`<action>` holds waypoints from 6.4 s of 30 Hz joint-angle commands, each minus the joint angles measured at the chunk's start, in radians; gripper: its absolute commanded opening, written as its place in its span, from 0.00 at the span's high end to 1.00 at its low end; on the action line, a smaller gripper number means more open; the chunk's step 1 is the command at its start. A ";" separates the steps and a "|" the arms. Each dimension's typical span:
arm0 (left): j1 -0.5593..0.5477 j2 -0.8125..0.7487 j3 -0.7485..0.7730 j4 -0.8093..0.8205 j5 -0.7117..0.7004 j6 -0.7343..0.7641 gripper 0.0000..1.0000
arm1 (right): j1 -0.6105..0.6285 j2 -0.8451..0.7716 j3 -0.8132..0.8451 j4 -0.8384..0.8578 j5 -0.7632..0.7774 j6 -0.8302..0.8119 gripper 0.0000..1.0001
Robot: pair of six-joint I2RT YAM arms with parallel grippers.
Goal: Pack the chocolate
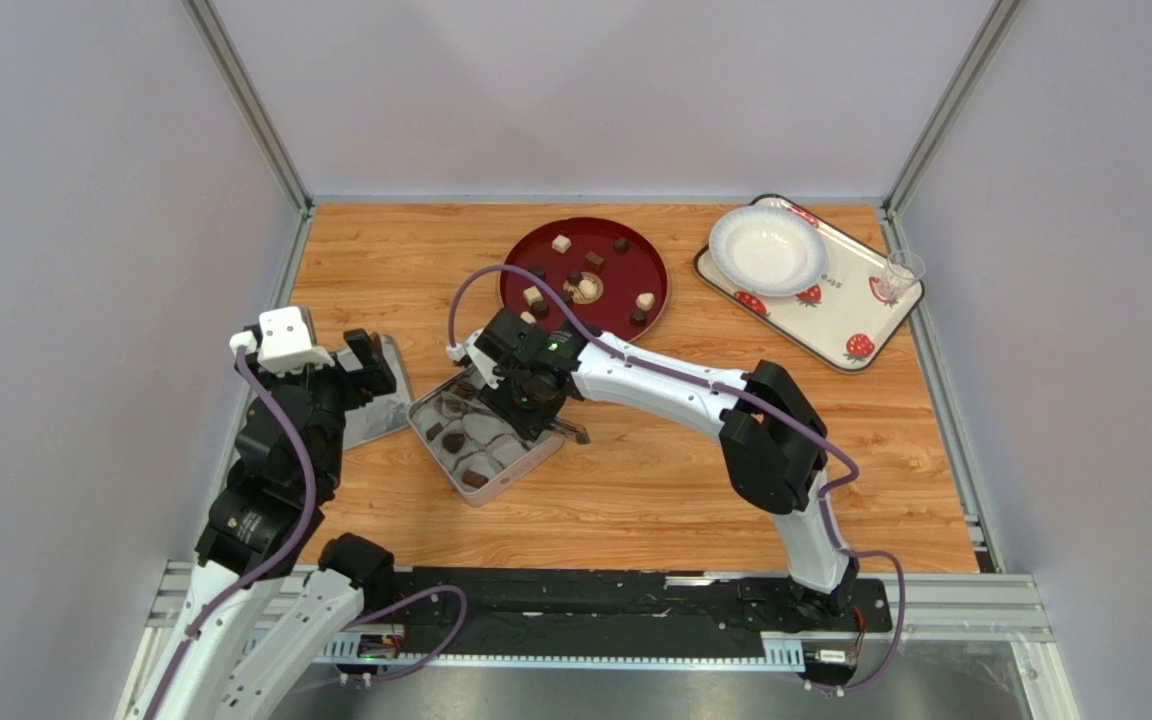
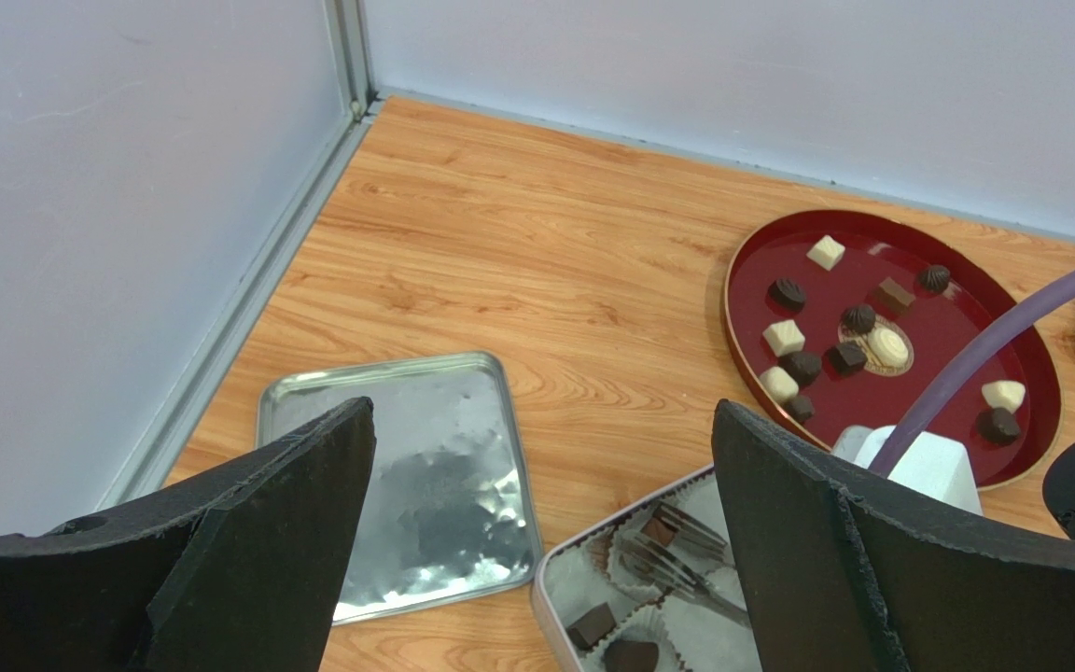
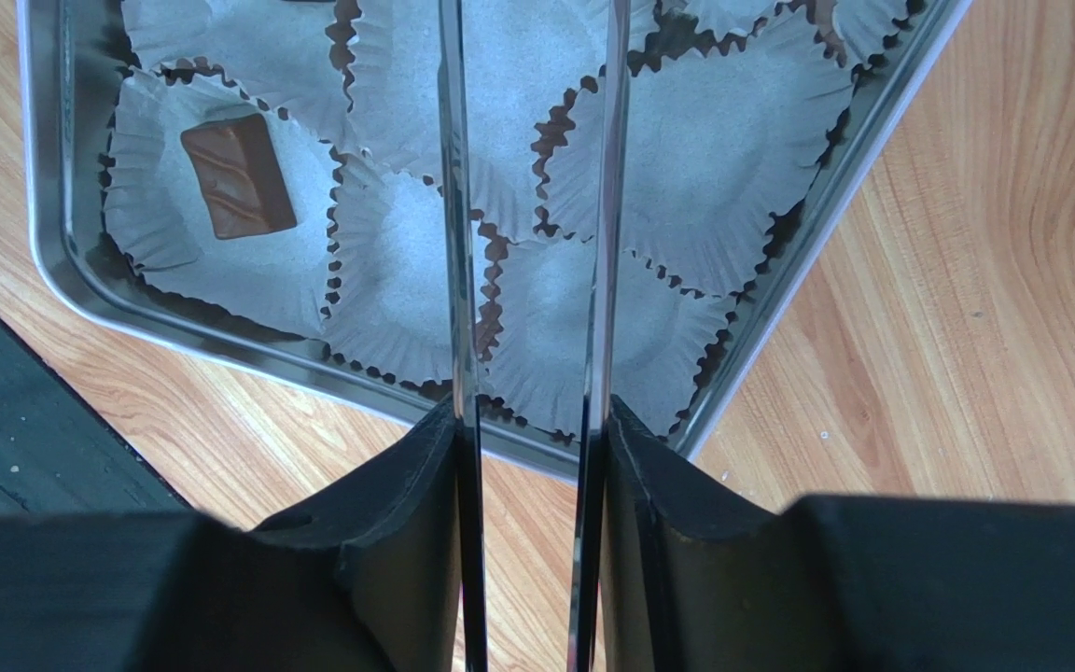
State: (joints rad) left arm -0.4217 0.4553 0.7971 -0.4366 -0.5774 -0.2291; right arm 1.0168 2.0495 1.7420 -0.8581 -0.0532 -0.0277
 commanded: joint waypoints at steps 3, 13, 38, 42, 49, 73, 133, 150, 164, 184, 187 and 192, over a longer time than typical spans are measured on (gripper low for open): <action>0.006 0.000 -0.004 0.030 0.001 0.010 0.02 | -0.001 -0.018 0.037 0.039 0.026 -0.012 0.59; 0.006 0.000 -0.004 0.030 0.002 0.010 0.02 | -0.001 -0.051 0.034 0.047 0.015 -0.005 0.56; 0.006 -0.010 -0.006 0.029 0.002 0.008 0.02 | -0.102 -0.222 0.065 -0.001 0.128 0.008 0.65; 0.006 -0.017 -0.006 0.030 0.005 0.007 0.02 | -0.194 -0.235 0.028 -0.012 0.157 0.022 0.66; 0.006 -0.018 -0.004 0.030 0.008 0.007 0.02 | -0.352 -0.220 -0.028 -0.007 0.167 0.081 0.67; 0.006 0.000 -0.004 0.029 0.005 0.013 0.02 | -0.547 0.009 0.097 0.133 0.069 -0.074 0.57; 0.006 0.042 -0.004 0.035 -0.009 0.017 0.02 | -0.276 -0.456 -0.305 0.202 0.098 0.058 0.80; 0.008 0.049 -0.002 0.035 -0.016 0.019 0.02 | 0.055 -0.448 -0.463 0.283 0.090 0.130 0.78; 0.008 0.042 -0.002 0.032 -0.015 0.017 0.02 | 0.083 -0.342 -0.458 0.309 0.098 0.129 0.71; 0.009 0.042 -0.002 0.033 -0.016 0.019 0.02 | 0.085 -0.388 -0.420 0.274 0.088 0.107 0.61; 0.008 0.042 -0.001 0.033 -0.015 0.019 0.02 | 0.085 -0.434 -0.409 0.255 0.099 0.098 0.57; 0.008 0.039 -0.002 0.033 -0.013 0.017 0.02 | 0.072 -0.491 -0.391 0.229 0.128 0.091 0.57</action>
State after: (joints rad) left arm -0.4179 0.4995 0.7967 -0.4351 -0.5850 -0.2260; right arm 1.0966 1.6398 1.2911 -0.6327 0.0444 0.0807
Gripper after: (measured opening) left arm 0.981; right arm 0.430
